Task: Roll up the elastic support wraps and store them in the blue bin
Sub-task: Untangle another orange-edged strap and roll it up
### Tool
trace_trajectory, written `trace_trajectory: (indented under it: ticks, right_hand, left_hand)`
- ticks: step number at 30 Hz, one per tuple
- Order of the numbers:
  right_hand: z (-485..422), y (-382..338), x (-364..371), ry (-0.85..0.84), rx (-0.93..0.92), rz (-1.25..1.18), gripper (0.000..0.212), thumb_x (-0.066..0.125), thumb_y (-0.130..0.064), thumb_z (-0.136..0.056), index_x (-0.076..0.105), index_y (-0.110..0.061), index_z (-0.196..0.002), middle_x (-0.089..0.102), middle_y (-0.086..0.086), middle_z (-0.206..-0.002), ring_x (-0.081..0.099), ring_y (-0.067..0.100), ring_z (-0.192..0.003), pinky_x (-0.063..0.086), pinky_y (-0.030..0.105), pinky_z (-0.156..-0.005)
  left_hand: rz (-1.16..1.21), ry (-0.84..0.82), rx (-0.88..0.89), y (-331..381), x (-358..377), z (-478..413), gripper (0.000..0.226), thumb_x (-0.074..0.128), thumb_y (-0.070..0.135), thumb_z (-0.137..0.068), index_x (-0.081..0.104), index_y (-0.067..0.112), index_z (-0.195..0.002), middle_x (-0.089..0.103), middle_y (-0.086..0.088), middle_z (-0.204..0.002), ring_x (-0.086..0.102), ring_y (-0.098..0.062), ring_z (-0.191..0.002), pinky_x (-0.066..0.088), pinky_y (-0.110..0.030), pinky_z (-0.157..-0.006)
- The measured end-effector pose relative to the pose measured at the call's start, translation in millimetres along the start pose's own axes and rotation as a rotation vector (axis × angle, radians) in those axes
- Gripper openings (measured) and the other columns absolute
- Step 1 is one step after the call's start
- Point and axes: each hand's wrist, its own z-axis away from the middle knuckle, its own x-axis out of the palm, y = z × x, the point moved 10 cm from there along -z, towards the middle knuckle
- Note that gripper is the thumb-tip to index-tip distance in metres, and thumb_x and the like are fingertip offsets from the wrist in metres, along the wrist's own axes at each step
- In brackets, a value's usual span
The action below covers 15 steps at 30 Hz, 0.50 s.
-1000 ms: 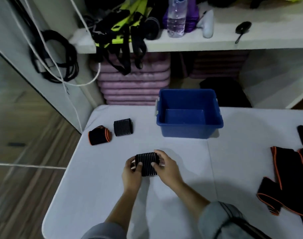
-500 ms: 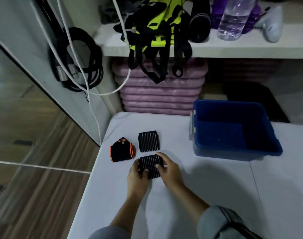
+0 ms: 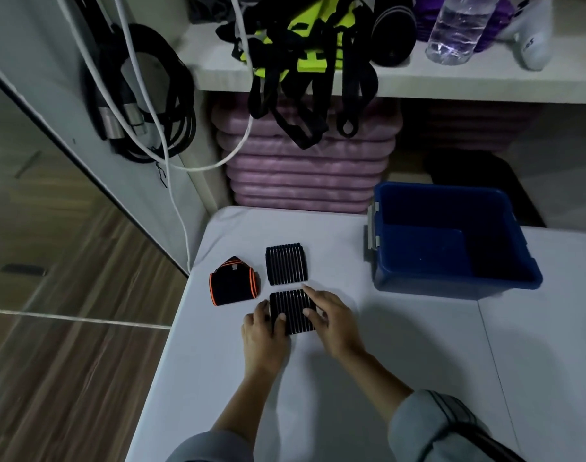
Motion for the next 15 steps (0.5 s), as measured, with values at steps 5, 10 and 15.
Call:
trace_trajectory:
  ticks: [5, 10, 15]
  right_hand:
    - [16, 0, -12, 0.055, -0.017, -0.025, 0.047, 0.058, -0.021, -0.092, 0.046, -0.026, -0.137, 0.058, 0.003, -0.122, 0.053, 0.013, -0.113, 0.045, 0.027, -0.099]
    - [48, 8, -36, 0.118, -0.002, 0.066, 0.041, 0.057, -0.025, -0.092, 0.05, -0.02, -0.133, 0.054, 0.0, -0.132, 0.048, 0.015, -0.121, 0.039, 0.026, -0.104]
    - [102, 29, -70, 0.163, 0.034, 0.248, 0.038, 0.055, -0.029, -0.09, 0.057, -0.013, -0.123, 0.061, 0.006, -0.123, 0.055, 0.024, -0.109, 0.045, 0.03, -0.094]
  left_hand:
    - [-0.024, 0.029, -0.013, -2, -8, 9, 0.044, 0.055, 0.027, -0.091, 0.046, 0.009, -0.13, 0.051, -0.018, -0.118, 0.046, -0.035, -0.115, 0.038, -0.046, -0.1]
    - [-0.198, 0.098, -0.007, 0, -19, 36, 0.024, 0.054, 0.022, -0.088, 0.054, 0.01, -0.109, 0.054, -0.013, -0.107, 0.049, -0.034, -0.104, 0.042, -0.04, -0.082]
    - [-0.396, -0.048, 0.203, 19, 14, 79, 0.025, 0.057, 0.014, -0.079, 0.059, 0.013, -0.104, 0.053, -0.007, -0.101, 0.05, -0.028, -0.099, 0.045, -0.036, -0.074]
